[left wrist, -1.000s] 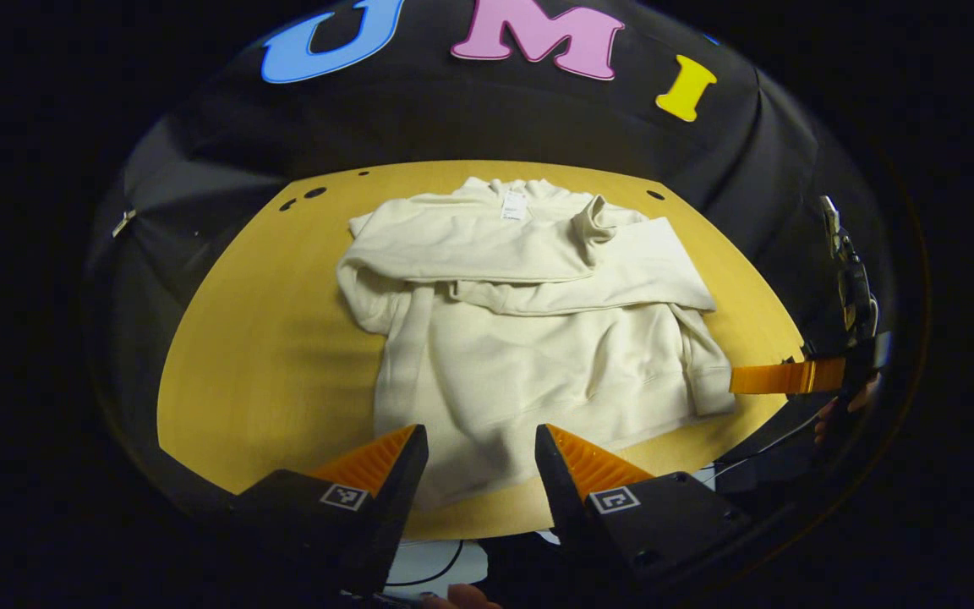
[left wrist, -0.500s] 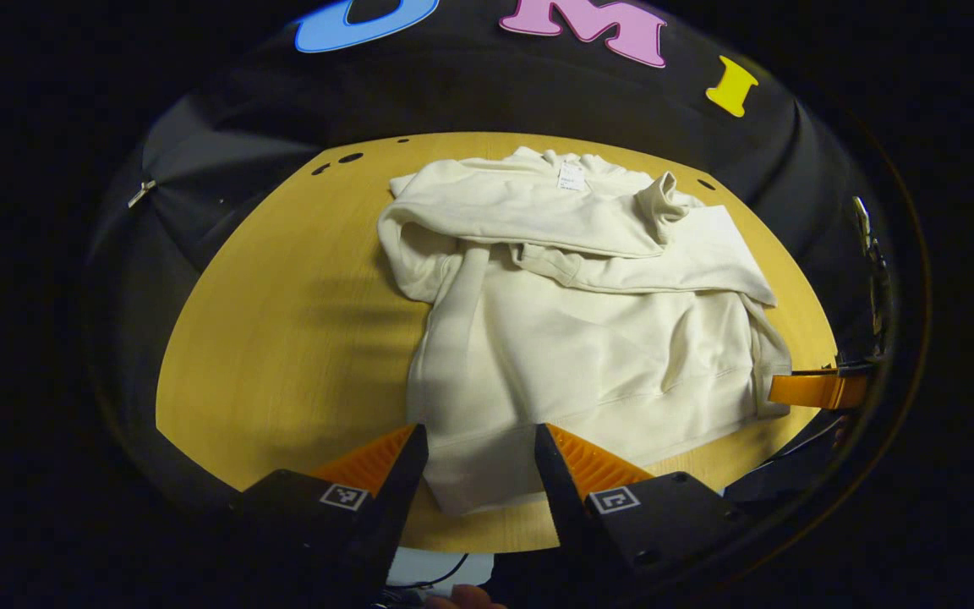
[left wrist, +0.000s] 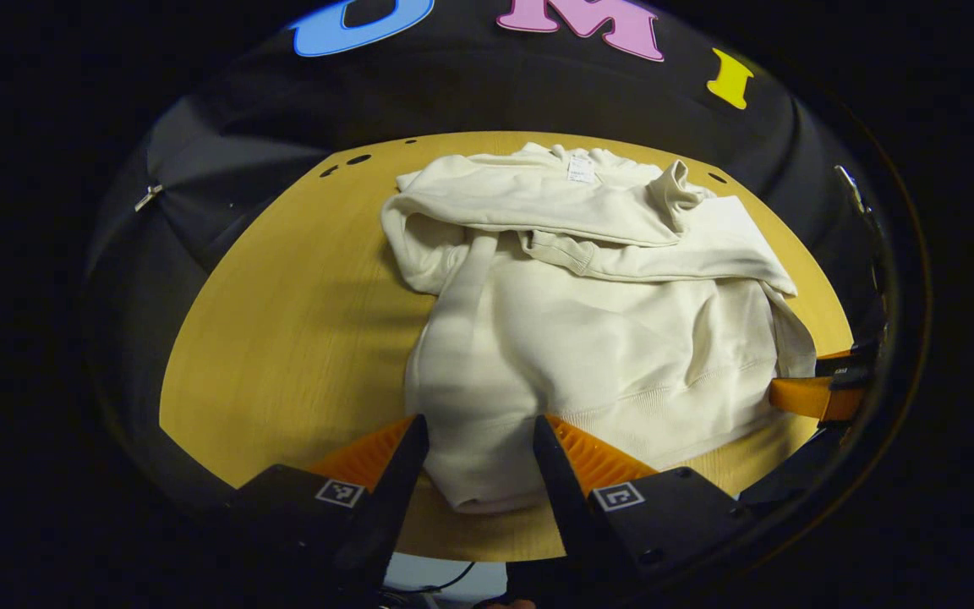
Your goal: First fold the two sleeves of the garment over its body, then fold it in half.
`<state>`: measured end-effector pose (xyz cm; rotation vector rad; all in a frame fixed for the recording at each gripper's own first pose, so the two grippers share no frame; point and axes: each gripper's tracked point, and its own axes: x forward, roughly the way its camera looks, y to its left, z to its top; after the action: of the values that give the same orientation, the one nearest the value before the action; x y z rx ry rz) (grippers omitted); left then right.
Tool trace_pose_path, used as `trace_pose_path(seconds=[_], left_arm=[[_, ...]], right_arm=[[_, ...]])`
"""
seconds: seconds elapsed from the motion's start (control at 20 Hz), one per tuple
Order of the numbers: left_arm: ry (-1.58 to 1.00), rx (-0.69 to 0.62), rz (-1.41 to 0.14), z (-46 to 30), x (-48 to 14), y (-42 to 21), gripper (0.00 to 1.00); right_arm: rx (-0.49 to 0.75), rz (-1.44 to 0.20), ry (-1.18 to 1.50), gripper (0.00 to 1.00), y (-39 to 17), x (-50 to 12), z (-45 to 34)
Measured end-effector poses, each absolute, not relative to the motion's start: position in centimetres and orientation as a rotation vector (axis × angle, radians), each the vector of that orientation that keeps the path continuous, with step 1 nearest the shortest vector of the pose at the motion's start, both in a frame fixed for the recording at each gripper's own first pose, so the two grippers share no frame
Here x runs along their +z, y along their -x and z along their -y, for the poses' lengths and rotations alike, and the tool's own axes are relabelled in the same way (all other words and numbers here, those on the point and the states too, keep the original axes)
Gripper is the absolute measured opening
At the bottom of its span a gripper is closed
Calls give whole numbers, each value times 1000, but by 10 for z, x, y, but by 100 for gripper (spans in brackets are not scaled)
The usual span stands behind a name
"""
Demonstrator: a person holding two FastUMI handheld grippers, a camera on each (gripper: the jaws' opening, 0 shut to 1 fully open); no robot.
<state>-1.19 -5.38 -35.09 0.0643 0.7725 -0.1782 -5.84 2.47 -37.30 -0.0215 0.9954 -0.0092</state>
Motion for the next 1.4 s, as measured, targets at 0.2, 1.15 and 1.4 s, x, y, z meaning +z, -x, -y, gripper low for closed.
trace_pose_path(seconds=[0.2, 1.15, 1.4], left_arm=[[-86, -233, -826, 61, -350, 12, 73], [103, -406, -831, 48, -270, 5, 7], [36, -360, -783, 43, -242, -22, 7]], right_arm=[[18, -1007, -10, 68, 58, -374, -31], [208, -919, -235, 15, 48, -285, -46], [204, -818, -332, 15, 16, -241, -49]])
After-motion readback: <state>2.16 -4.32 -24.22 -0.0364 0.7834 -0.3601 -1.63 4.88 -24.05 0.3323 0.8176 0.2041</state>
